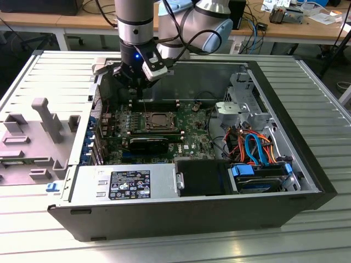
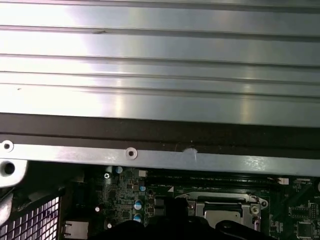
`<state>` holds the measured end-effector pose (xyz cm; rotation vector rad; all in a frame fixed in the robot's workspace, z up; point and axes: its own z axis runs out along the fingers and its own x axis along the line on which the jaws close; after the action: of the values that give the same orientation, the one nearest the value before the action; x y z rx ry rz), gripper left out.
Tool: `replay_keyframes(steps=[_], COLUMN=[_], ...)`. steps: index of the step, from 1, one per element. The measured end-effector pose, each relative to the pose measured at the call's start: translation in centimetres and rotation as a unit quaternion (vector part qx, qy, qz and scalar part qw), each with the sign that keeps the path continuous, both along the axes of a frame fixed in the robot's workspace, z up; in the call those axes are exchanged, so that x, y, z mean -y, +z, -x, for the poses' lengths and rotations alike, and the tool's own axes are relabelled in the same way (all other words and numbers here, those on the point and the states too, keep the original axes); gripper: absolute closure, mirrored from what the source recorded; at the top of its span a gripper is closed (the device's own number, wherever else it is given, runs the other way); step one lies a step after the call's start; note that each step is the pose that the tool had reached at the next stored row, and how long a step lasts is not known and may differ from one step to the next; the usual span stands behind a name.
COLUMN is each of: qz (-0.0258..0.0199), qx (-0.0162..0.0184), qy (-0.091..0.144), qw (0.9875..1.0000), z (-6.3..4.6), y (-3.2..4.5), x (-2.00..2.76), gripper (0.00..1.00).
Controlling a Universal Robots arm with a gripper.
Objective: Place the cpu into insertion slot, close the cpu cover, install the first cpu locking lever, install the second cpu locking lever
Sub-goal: 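Install the first cpu locking lever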
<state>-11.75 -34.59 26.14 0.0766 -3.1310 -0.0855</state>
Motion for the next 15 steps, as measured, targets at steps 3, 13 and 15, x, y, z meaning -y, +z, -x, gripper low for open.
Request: replay_keyframes(steps=[3,13,15], qz=[-0.0011,-0.0012,-0.0012], qx=[0.0000,-0.0003,-0.0004], qy=[0.000,0.000,0.000], qw=[1.0000,1.0000,1.0000], z=[-0.05,-0.60,-0.76], y=[-0.01,-0.04,-0.05], x=[-0.01,0.00,-0.01], gripper=[0.89,0.89,0.89])
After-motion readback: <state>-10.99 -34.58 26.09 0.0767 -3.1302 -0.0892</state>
